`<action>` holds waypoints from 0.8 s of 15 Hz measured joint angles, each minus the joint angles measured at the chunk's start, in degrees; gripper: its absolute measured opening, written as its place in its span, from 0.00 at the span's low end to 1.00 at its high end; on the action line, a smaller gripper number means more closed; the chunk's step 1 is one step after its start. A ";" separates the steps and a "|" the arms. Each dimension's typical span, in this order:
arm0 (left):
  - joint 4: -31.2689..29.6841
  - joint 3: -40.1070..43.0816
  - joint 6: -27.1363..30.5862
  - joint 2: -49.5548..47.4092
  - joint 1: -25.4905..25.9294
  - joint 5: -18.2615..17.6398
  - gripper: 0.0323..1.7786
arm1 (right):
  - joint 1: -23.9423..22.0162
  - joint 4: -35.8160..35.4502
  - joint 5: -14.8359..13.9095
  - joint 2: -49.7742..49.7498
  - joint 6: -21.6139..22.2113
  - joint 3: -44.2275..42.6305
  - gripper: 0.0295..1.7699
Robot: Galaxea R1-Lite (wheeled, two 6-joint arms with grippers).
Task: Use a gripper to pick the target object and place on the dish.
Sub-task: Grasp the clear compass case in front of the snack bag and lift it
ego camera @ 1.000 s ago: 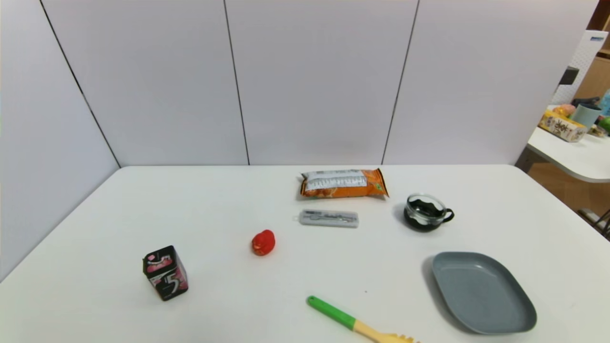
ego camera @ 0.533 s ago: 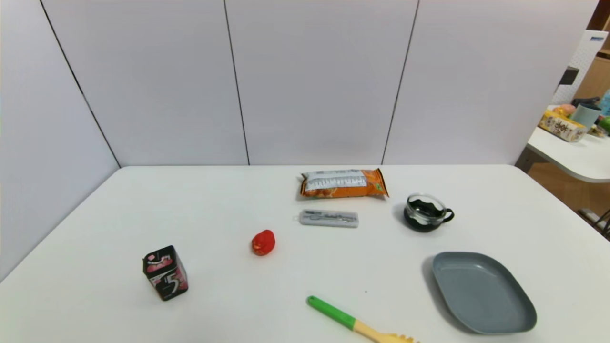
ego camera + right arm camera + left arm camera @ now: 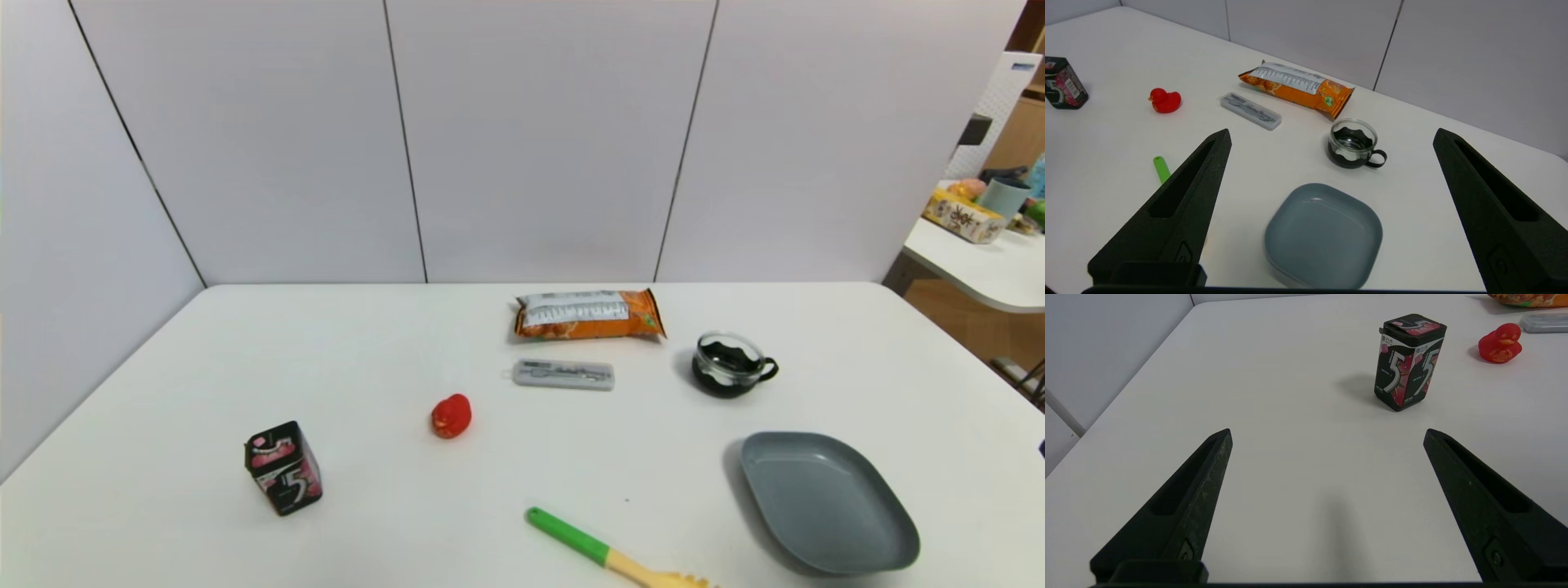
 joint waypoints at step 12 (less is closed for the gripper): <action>0.00 0.00 0.02 0.00 0.00 0.00 0.95 | 1.85 2.76 11.47 28.59 -9.26 -17.93 0.97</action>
